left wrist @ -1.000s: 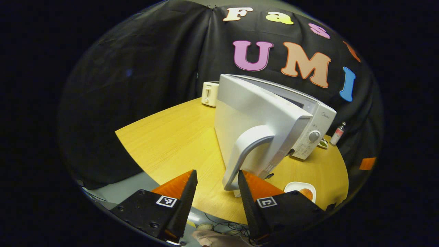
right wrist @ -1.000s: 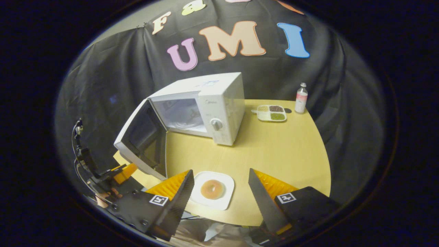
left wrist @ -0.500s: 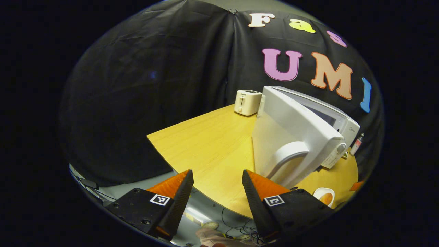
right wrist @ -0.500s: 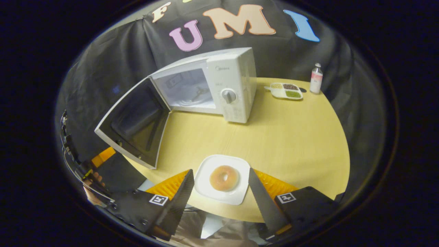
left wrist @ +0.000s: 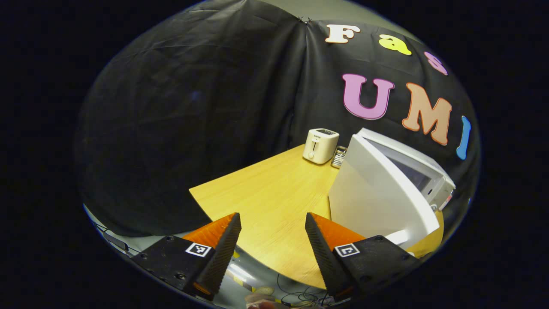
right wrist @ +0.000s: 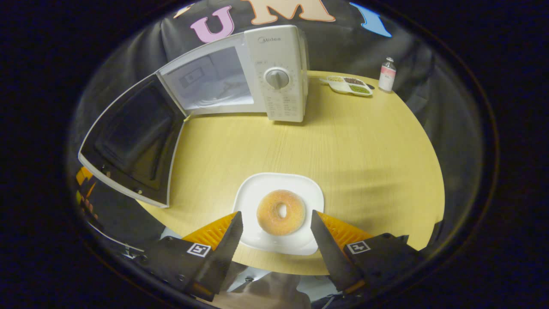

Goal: Open the microwave oven with the left hand, put the food in, and close the microwave oven.

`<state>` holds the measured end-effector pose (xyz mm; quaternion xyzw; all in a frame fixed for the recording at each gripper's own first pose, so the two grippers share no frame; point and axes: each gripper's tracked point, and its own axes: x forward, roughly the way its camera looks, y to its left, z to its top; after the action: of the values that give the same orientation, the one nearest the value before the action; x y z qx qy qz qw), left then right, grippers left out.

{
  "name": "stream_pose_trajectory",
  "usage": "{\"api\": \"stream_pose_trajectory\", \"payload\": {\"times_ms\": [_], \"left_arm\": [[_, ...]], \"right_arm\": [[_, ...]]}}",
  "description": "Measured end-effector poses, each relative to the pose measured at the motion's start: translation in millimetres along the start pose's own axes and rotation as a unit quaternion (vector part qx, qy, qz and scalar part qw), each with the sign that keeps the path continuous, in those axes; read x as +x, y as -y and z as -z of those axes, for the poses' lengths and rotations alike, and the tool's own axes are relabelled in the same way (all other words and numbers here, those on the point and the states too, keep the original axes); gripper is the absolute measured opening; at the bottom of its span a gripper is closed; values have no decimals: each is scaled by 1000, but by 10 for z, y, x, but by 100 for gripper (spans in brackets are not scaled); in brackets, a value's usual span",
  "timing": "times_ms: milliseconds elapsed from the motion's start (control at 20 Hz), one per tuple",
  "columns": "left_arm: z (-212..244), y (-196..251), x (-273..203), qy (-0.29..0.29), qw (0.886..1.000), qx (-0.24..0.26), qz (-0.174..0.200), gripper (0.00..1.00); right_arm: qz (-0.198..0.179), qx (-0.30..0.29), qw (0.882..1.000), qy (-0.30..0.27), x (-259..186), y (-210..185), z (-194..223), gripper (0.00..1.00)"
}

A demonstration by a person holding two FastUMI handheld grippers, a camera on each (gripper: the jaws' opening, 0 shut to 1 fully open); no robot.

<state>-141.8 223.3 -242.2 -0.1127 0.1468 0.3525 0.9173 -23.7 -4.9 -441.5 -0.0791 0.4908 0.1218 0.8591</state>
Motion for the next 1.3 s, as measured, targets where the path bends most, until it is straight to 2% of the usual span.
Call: {"api": "stream_pose_trajectory", "payload": {"times_ms": [100,150,350,400,450,600,650,750,800,850,950,1000,1300], "left_arm": [[-264,-12,49,25,1000,0,6,96],[-370,-2,58,34,999,5,9,97],[-676,26,172,57,998,20,27,97],[-702,32,198,60,998,23,29,94],[-728,56,228,62,997,26,32,96],[-741,148,297,61,997,28,49,97],[-738,176,321,59,996,27,54,97],[-724,247,376,54,996,26,64,96],[-719,269,399,53,996,26,69,97],[-717,300,418,51,996,26,75,97],[-700,337,452,47,995,25,84,97],[-681,350,476,45,995,25,88,96],[-645,285,612,33,994,22,101,96]], "right_arm": [[15,-3,1000,-9,101,6,40,98],[21,-6,1000,-11,147,6,51,98],[49,-22,998,-20,289,57,95,98],[55,-25,998,-24,318,77,99,98],[58,-27,998,-27,341,84,115,98],[62,-23,997,-39,400,62,156,99],[62,-21,997,-46,404,67,192,92],[64,-14,997,-40,442,50,167,89],[64,-13,997,-37,439,42,155,82],[65,-11,997,-39,440,39,153,80],[64,-2,997,-41,439,2,150,70],[57,7,997,-43,432,-46,165,67],[1,62,998,-11,340,-529,-97,67]]}}
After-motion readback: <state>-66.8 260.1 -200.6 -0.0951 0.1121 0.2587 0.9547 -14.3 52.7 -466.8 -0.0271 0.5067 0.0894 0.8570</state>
